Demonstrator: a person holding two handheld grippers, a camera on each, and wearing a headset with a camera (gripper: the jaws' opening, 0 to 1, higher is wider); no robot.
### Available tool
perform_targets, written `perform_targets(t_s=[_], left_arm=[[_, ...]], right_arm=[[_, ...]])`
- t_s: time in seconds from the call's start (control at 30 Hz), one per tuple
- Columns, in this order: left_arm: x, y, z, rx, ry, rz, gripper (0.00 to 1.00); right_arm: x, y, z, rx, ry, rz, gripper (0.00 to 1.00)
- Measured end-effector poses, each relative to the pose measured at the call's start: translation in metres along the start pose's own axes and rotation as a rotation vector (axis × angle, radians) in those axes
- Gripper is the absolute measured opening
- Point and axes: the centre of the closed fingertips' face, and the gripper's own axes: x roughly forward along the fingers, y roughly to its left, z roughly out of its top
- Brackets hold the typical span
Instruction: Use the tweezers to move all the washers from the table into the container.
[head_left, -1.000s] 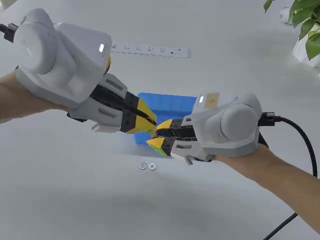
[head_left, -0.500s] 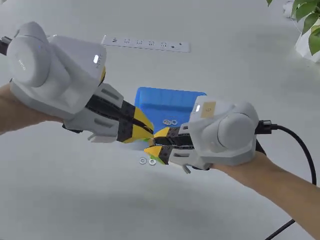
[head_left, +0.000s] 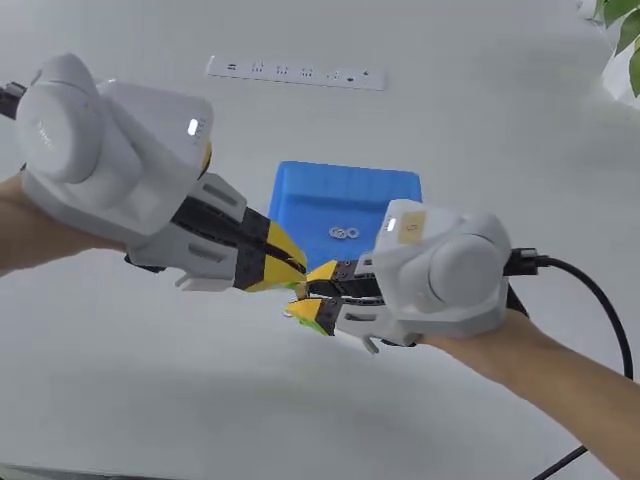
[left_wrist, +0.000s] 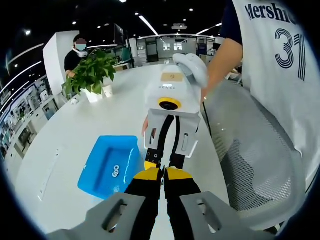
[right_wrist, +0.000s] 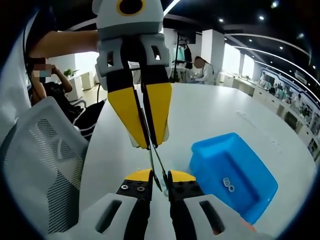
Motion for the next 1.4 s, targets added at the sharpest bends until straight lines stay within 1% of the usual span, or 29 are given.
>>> perform_targets(t_s=[0.27,0.43,0.63,0.8,1.03,1.13,1.27,1.4], left_arm=[[0.006,0.001,-0.007,-0.007,0.007,-0.006,0.06],[0.008,0.002,-0.009,-0.01,0.011,-0.01,0.06],[0.012,0.005,-0.011,-0.014,0.014,-0.011,0.06],[0.015,0.006,-0.014,-0.022,0.017,-0.018,0.06],[0.015,0.008,-0.014,-0.03,0.005,-0.023,0.06],[0.016,0.007,-0.013,-0.033,0.002,-0.027,0.06],[0.015,0.007,-0.014,-0.036,0.001,-0.031,0.06],[0.016,0.006,-0.013,-0.035,0.002,-0.035,0.06]], right_arm=[[0.005,-0.001,-0.008,0.015,0.015,0.003,0.13],[0.007,-0.002,-0.011,0.031,0.014,0.007,0.13],[0.011,-0.005,-0.013,0.032,0.018,0.004,0.13],[0.012,-0.004,-0.017,0.043,0.023,0.012,0.13],[0.012,-0.004,-0.019,0.049,0.02,0.012,0.13],[0.013,-0.004,-0.021,0.051,0.025,0.015,0.13],[0.013,-0.005,-0.026,0.059,0.045,0.014,0.13],[0.012,-0.004,-0.026,0.061,0.04,0.017,0.13]])
